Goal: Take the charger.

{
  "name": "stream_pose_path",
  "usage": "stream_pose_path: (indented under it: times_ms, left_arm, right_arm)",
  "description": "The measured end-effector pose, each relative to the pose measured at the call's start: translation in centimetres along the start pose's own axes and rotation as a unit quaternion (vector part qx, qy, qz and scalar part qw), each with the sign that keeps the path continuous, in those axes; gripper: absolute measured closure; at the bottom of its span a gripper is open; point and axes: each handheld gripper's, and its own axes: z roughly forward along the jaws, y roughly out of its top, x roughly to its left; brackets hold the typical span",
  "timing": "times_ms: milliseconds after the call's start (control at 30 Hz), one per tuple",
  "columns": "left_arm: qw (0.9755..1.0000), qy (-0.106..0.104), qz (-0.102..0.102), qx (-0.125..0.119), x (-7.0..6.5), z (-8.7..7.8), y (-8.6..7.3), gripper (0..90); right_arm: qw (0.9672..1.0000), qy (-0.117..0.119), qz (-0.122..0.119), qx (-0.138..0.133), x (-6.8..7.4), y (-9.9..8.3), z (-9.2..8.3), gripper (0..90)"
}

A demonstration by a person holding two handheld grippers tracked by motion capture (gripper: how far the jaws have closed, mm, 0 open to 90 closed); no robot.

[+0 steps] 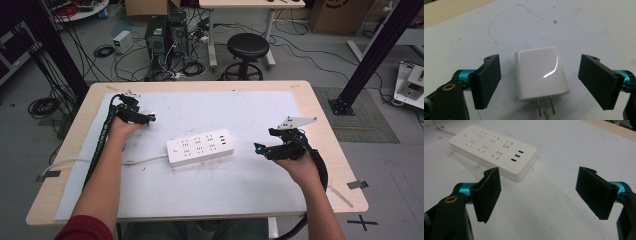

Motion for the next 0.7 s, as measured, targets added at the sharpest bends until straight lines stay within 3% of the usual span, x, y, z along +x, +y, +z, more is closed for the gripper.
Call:
stream_pose_path:
  times_ms: [200,700]
  left_arm:
    - [0.9999,0.002,0.003,0.013,-0.08,0.47,-0.24,19.8]
    - [0.9997,-0.002,-0.002,0.025,-0.14,0.91,-0.52,36.3]
  right_arm:
    - [1.0000,-0.001,0.000,-0.003,0.00,-0.05,-0.36,21.1]
    - [1.0000,-0.002,0.000,-0.004,-0.01,-0.06,-0.48,21.1]
